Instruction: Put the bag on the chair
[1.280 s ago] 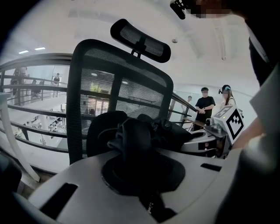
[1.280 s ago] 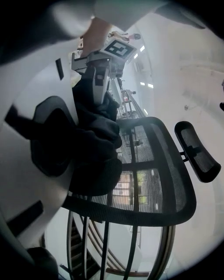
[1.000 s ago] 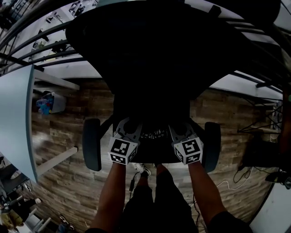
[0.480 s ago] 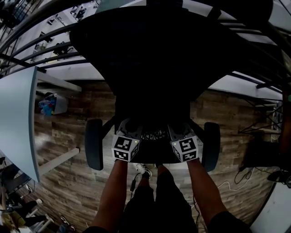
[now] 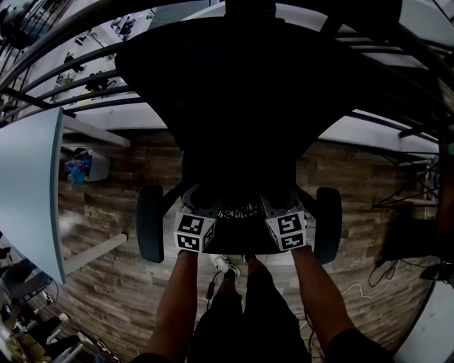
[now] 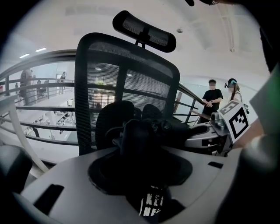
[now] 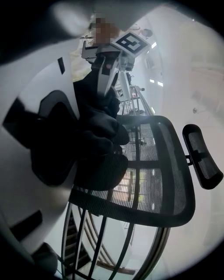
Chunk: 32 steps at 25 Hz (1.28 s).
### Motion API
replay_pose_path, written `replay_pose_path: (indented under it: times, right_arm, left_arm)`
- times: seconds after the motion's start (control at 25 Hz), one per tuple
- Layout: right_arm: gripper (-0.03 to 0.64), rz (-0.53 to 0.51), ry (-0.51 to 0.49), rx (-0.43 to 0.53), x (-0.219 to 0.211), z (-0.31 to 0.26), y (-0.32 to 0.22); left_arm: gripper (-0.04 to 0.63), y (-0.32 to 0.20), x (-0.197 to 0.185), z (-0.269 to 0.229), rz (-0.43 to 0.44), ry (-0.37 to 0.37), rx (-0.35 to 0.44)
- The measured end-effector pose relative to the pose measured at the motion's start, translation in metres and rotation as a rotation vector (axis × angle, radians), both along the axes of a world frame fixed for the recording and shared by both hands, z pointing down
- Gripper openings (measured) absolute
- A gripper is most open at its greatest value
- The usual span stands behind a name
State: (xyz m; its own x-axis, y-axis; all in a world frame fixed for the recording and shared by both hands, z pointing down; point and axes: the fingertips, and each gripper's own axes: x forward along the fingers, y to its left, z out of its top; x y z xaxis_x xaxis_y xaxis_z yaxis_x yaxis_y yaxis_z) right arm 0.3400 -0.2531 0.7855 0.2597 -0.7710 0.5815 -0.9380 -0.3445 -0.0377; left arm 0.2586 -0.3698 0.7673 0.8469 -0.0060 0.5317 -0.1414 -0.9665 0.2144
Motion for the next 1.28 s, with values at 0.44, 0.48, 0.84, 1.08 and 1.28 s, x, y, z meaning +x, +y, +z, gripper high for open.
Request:
replay_pose_path:
  times: [0.44, 0.48, 0.84, 1.08, 1.28]
  right_arm:
    - [0.19, 0.024, 0.009, -0.017, -0.013, -0.02, 0.02]
    - [0.196, 0.036, 0.013, -0.021, -0.014, -0.022, 0.024]
    - [0.209, 0.126, 0.068, 0.109, -0.014, -0.104, 0.04]
    - [0.172, 0.086, 0.173, 0.165, -0.025, -0.173, 0.035]
    - [0.098, 0.081, 0.22, 0.201, -0.038, -0.221, 0.037]
  left_arm:
    - [0.25, -0.001, -0.037, -0.034, -0.013, 0.01, 0.034]
    - [0.25, -0.001, -0.04, -0.039, -0.016, 0.02, 0.041]
    - [0.249, 0.02, -0.049, -0.097, -0.008, 0.102, 0.069]
    - [0.249, 0.026, -0.049, -0.153, -0.006, 0.179, 0.084]
    - [0.23, 0.038, -0.06, -0.192, -0.014, 0.231, 0.081]
